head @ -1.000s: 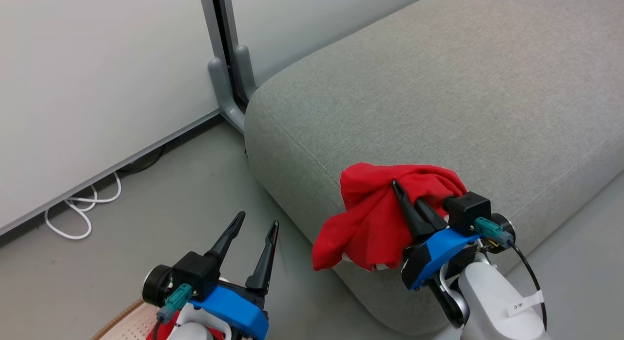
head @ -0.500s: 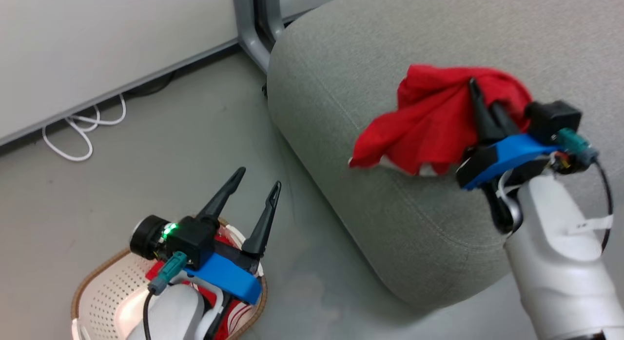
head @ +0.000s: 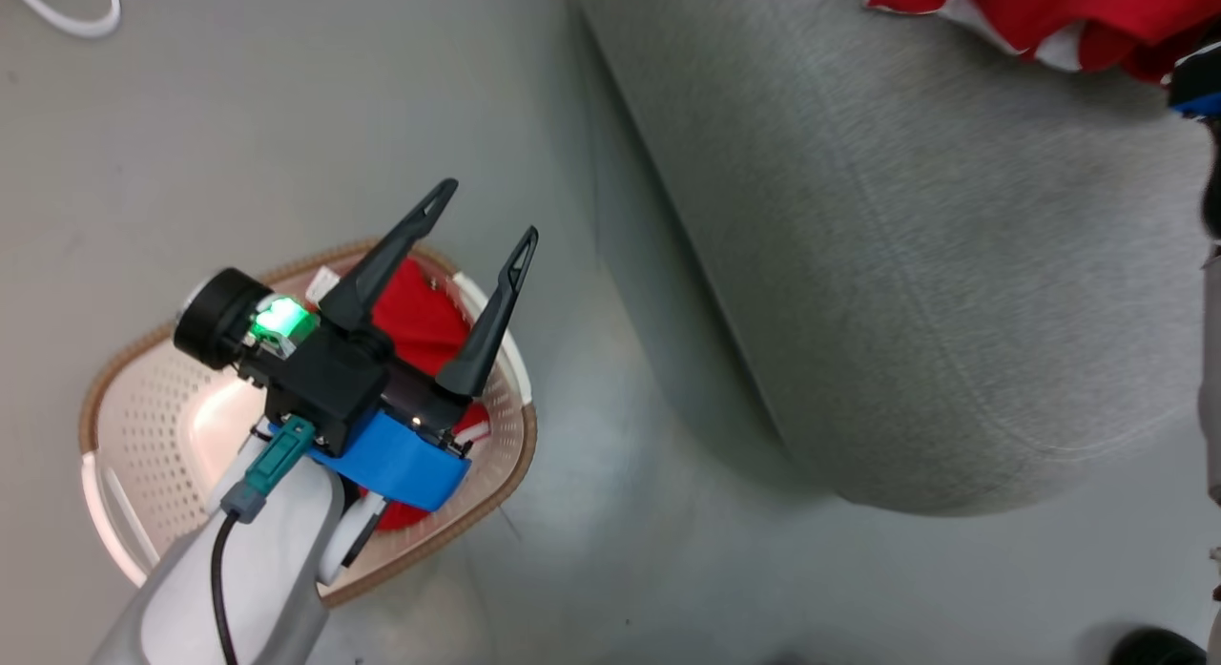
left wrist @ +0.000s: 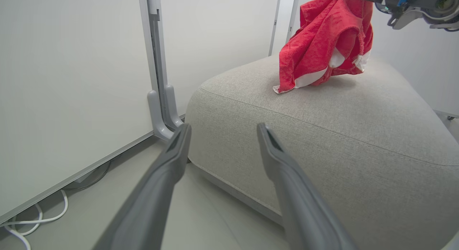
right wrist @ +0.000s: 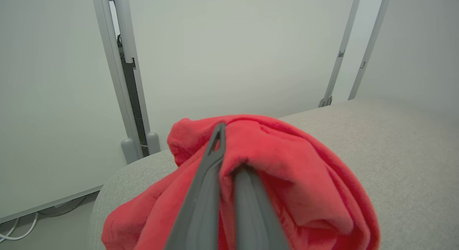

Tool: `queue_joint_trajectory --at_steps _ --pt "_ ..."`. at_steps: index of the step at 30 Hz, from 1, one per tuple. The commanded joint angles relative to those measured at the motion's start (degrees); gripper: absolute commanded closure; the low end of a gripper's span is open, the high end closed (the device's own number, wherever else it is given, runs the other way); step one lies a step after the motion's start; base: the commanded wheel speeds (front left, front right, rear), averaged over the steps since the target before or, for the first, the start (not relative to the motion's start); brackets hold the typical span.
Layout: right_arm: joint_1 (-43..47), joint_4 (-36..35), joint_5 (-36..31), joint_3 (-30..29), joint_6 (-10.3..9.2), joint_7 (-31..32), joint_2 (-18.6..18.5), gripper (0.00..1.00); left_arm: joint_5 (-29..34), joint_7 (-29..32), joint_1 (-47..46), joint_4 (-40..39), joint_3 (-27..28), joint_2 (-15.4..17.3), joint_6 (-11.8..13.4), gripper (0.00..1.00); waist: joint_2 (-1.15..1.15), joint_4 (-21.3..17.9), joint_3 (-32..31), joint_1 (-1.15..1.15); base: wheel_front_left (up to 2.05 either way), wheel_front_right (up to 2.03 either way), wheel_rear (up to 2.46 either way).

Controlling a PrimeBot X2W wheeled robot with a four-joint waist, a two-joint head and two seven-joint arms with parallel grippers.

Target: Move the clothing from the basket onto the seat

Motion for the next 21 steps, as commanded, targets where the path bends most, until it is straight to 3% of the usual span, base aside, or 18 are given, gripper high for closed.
queue_joint_trajectory --at_steps 1,10,21 --pt "-1.5 0.5 -0.4 -1.3 0.01 -0.3 -0.7 1.00 0.5 -0.2 -1.4 -1.0 0.0 0.9 -0.1 0.00 0.00 2.4 6.3 -0.02 0.00 0.00 0.00" --pt "-2.0 3.2 -2.8 -6.1 0.01 -0.3 -1.8 1.00 1.0 -0.2 -2.3 -3.4 1.0 2.2 0.1 0.00 0.00 3.2 10.3 -0.02 0.00 0.00 0.00" --pt "-0.6 6.2 -5.7 -7.7 0.01 -0.3 -0.7 1.00 0.9 -0.2 -1.4 -2.6 1.1 1.7 0.1 0.00 0.00 3.0 8.8 -0.02 0.00 0.00 0.00"
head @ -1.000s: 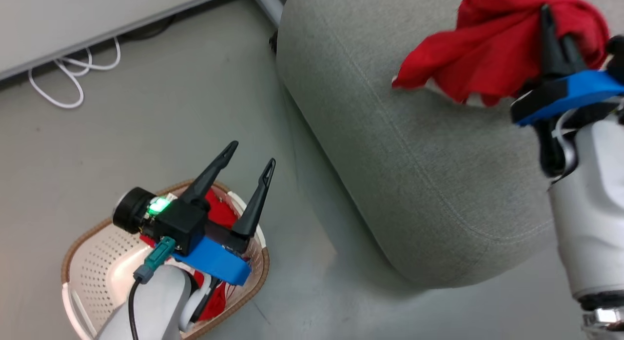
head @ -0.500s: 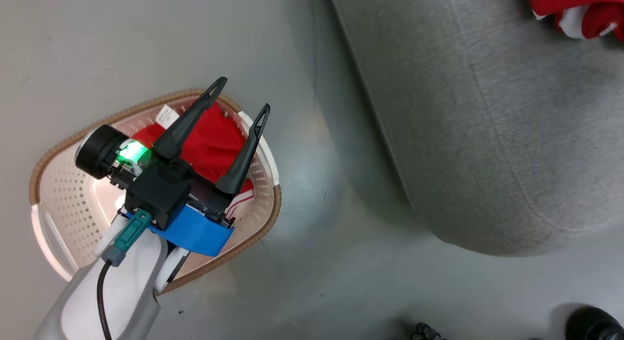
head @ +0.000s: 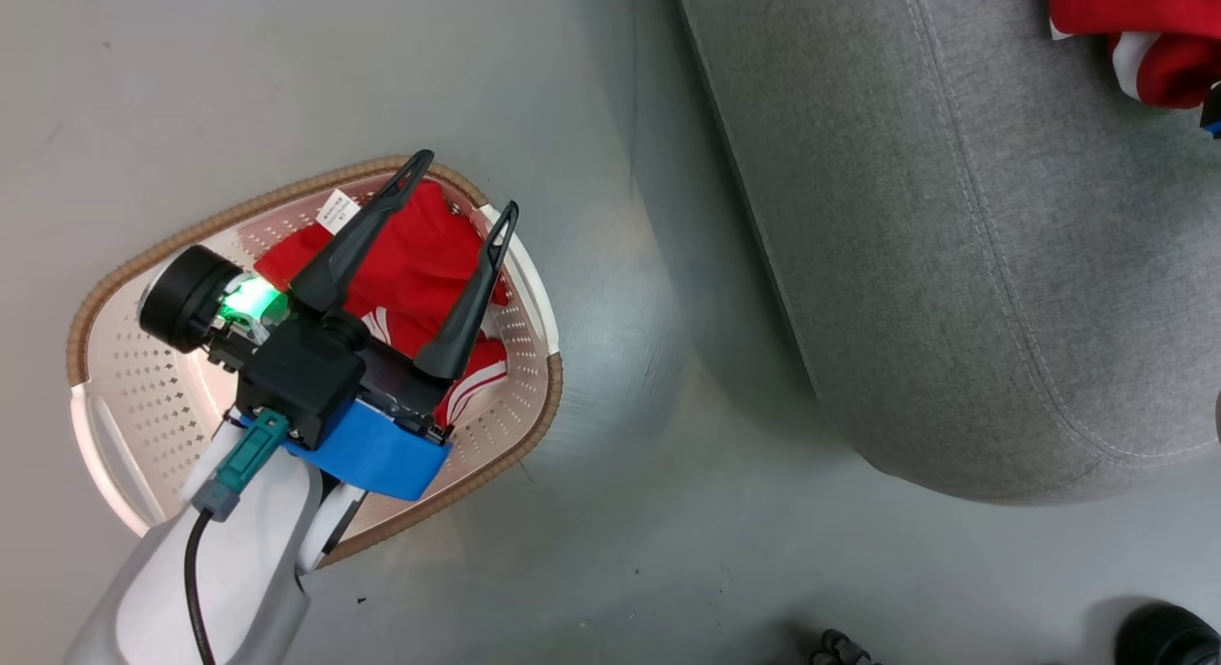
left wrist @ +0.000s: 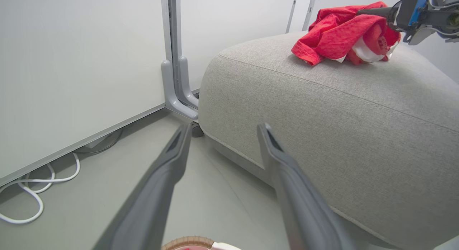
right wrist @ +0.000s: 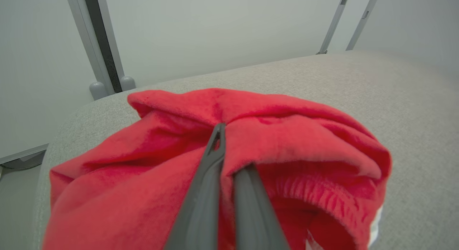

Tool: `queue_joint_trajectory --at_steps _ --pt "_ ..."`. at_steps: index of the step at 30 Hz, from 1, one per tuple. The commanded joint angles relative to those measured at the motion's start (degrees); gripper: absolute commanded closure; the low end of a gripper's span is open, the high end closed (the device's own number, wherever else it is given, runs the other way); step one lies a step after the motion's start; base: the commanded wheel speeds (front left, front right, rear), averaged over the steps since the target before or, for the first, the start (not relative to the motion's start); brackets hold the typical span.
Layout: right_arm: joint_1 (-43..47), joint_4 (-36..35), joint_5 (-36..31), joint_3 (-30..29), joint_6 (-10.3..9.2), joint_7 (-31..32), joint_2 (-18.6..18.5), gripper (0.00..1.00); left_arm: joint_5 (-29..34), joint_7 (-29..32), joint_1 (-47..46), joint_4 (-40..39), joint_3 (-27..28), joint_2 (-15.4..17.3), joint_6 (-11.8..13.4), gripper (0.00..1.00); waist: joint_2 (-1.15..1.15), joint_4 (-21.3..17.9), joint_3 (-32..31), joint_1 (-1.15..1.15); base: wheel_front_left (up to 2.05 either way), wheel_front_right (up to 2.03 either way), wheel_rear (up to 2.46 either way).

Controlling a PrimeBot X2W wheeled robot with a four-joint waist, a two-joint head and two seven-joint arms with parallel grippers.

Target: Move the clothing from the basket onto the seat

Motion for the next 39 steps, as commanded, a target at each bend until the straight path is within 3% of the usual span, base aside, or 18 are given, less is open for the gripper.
queue_joint_trajectory --at_steps 1,2,3,4,15,28,39 --pt "0.9 0.1 -0.7 0.0 0.01 -0.2 0.1 0.69 0.0 -0.2 -0.1 0.2 0.0 -0.2 0.1 0.00 0.00 0.0 -0.3 -0.01 0.00 0.00 0.00" --pt "1.1 0.0 -0.9 0.1 0.01 -0.2 0.1 0.56 0.0 -0.2 -0.2 0.4 -0.1 -0.4 0.1 0.00 0.00 0.0 -0.6 -0.01 0.00 0.00 0.00" --pt "1.3 -0.1 -1.1 0.1 0.01 -0.2 0.0 0.16 0.0 -0.2 -0.2 0.6 -0.2 -0.5 0.1 0.00 0.00 0.0 -0.9 -0.01 0.00 0.00 0.00" --pt "1.6 -0.2 -1.3 0.2 0.01 -0.2 0.1 0.00 -0.2 -0.2 -0.1 0.8 -0.2 -0.8 0.1 0.00 0.00 0.0 -1.2 -0.01 0.00 0.00 0.00" --pt "6.1 0.2 -3.3 1.4 0.01 -0.2 -0.2 0.00 -1.5 -0.2 1.0 3.7 -0.1 -4.4 0.0 0.00 0.00 1.4 -7.4 -0.01 0.00 0.00 0.00" --pt "16.7 -1.0 -4.4 6.5 0.01 -0.2 -1.1 0.00 -4.2 -0.2 8.9 8.5 3.4 -10.0 0.0 0.00 0.00 5.4 -22.5 -0.01 0.00 0.00 0.00" --pt "29.1 -11.3 -3.4 13.0 0.01 -0.2 2.0 0.00 -4.8 -0.2 16.4 12.1 9.4 -13.2 -0.1 0.00 0.00 8.8 -32.7 -0.01 0.00 0.00 0.00"
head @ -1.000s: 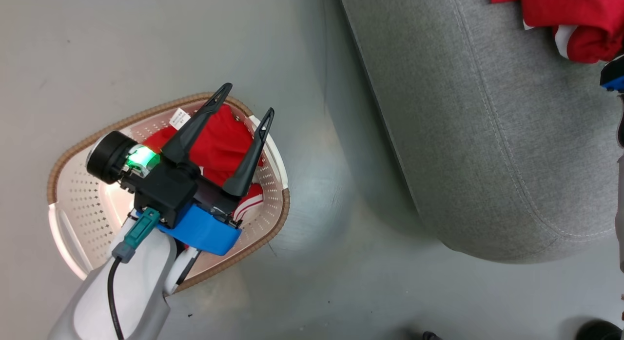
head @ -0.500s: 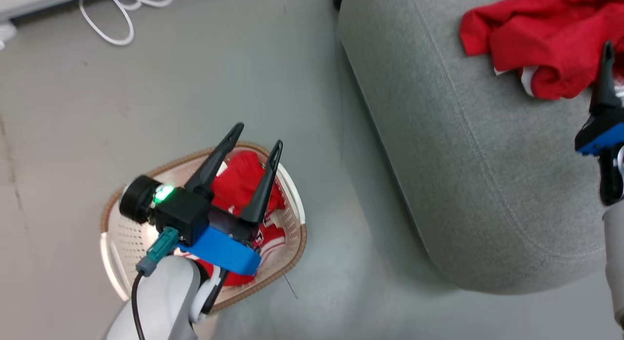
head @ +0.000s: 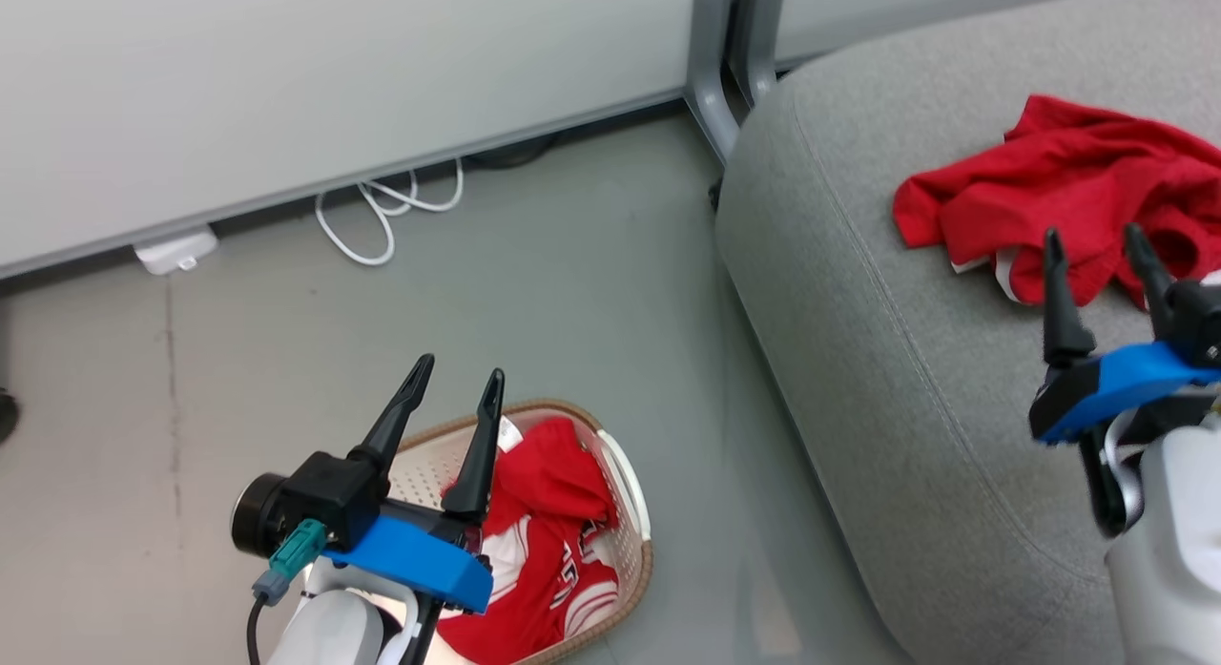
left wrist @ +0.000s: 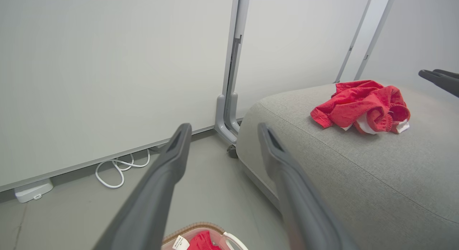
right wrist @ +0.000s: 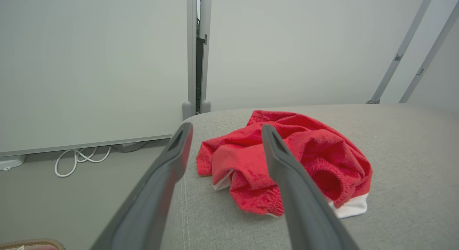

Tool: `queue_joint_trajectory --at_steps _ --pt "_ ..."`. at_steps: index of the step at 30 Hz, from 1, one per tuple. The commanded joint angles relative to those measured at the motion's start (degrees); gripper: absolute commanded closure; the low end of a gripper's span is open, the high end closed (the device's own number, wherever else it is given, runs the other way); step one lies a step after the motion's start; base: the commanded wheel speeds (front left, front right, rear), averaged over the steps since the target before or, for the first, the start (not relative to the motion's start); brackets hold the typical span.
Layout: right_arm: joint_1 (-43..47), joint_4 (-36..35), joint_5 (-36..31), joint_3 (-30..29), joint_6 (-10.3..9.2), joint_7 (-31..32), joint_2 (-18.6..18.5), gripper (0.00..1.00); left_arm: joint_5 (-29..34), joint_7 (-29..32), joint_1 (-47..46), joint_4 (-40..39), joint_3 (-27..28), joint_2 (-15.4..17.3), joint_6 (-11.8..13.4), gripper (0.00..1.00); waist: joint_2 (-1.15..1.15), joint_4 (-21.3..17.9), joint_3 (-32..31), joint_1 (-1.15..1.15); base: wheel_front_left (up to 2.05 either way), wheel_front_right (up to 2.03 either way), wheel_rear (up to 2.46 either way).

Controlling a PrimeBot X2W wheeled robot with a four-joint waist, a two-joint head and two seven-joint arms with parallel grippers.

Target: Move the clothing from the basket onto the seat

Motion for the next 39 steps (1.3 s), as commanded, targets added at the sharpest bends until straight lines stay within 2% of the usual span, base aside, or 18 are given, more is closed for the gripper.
queue_joint_trajectory --at_steps 1,8,21,39 --pt "2.4 -1.2 0.4 0.8 0.01 -0.2 0.4 0.00 0.3 -0.2 1.1 0.3 1.0 -0.2 0.0 0.00 0.00 2.2 -3.0 0.02 0.00 0.00 0.00" --pt "9.6 -8.4 2.4 2.7 0.01 1.5 1.9 0.00 0.7 -0.2 3.3 1.8 3.9 -1.3 0.0 0.00 0.00 5.8 -6.8 0.02 0.00 0.00 0.00" --pt "21.1 -20.3 1.2 4.0 0.01 5.4 5.2 0.00 1.4 -0.2 6.7 4.3 11.2 -2.1 -0.1 0.00 0.00 11.3 -10.9 0.02 0.00 0.00 0.00" --pt "28.4 -24.8 1.8 7.6 0.01 6.9 8.0 0.00 2.6 -0.2 8.4 6.2 16.3 -2.6 -0.1 0.00 0.00 12.4 -11.9 0.02 0.00 0.00 0.00"
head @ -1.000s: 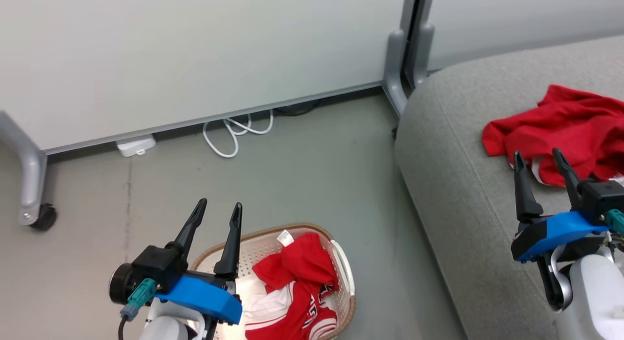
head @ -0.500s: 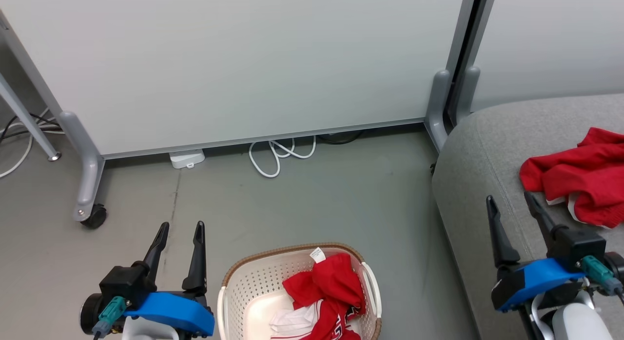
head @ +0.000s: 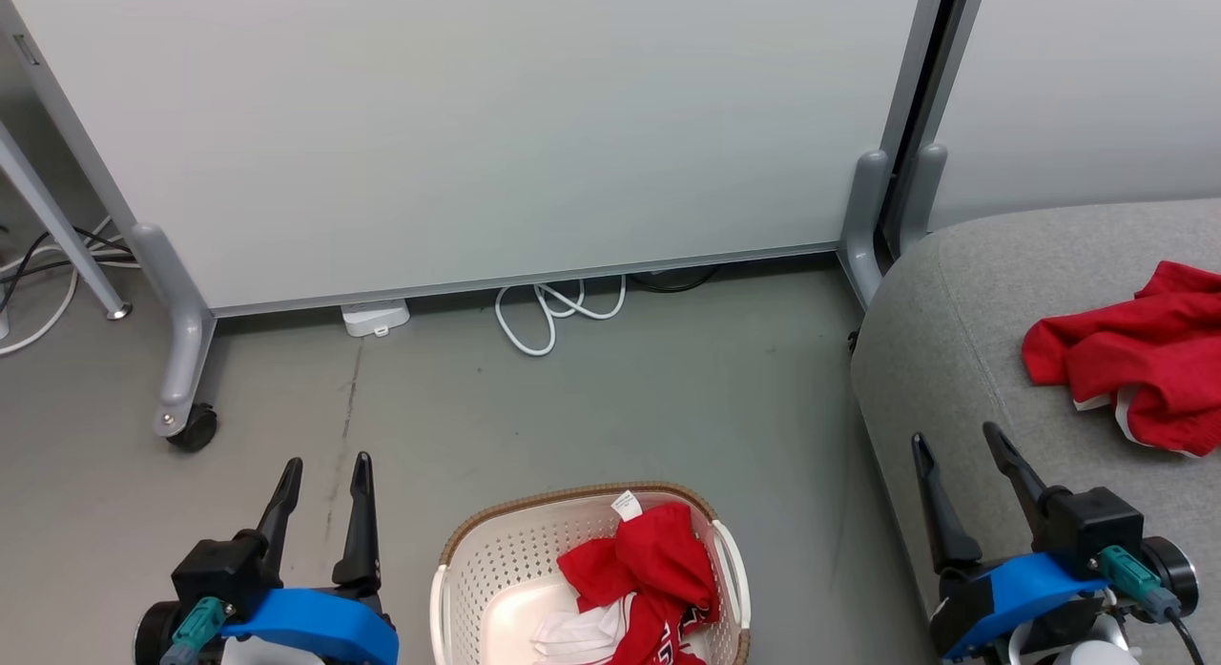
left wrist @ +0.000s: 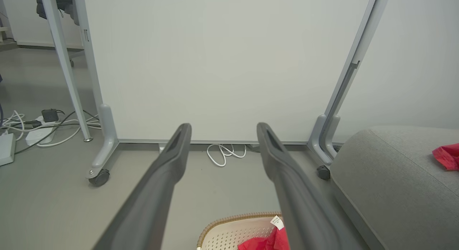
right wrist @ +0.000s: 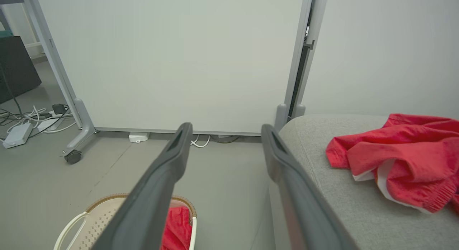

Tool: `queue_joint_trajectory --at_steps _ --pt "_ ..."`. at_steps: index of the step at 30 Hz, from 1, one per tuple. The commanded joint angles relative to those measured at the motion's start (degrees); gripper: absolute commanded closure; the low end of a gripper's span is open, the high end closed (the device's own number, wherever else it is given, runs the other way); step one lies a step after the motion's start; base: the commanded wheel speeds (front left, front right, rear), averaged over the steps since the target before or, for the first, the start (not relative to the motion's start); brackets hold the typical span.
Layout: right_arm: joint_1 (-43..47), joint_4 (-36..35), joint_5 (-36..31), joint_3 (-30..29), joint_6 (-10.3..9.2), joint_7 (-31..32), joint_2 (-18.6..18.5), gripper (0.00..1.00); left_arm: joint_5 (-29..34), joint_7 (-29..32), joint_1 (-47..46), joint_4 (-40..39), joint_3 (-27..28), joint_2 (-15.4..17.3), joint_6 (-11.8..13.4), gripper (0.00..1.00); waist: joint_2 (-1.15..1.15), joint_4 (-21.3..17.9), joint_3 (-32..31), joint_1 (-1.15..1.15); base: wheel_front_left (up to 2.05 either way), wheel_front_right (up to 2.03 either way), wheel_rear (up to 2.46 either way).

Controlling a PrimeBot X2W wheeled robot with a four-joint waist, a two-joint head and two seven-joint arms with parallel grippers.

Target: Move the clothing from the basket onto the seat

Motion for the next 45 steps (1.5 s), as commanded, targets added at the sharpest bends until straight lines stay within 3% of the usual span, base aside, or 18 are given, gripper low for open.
queue_joint_trajectory --at_steps 1,19,29,45 --pt "1.0 -0.1 0.3 0.3 0.01 0.0 0.2 0.00 0.2 -0.2 0.4 0.2 0.3 -0.1 -0.1 0.00 0.00 0.0 0.0 0.00 0.00 0.00 0.00" --pt "0.3 0.9 1.0 1.6 0.01 0.4 0.5 0.00 0.3 -0.2 0.0 0.5 -0.5 -0.1 -0.1 0.00 0.00 -0.3 -0.1 0.00 0.00 0.00 0.00" --pt "-1.3 0.9 1.3 3.0 0.01 0.5 0.4 0.00 0.1 -0.2 0.5 0.6 -0.8 0.0 -0.1 0.00 0.00 -2.5 1.5 0.00 0.00 0.00 0.00" --pt "-7.7 -0.3 3.6 7.5 0.01 -1.6 0.5 0.00 -0.2 -0.2 -7.3 3.8 -5.5 1.6 -0.1 0.00 0.00 -11.6 15.7 0.00 0.00 0.00 0.00"
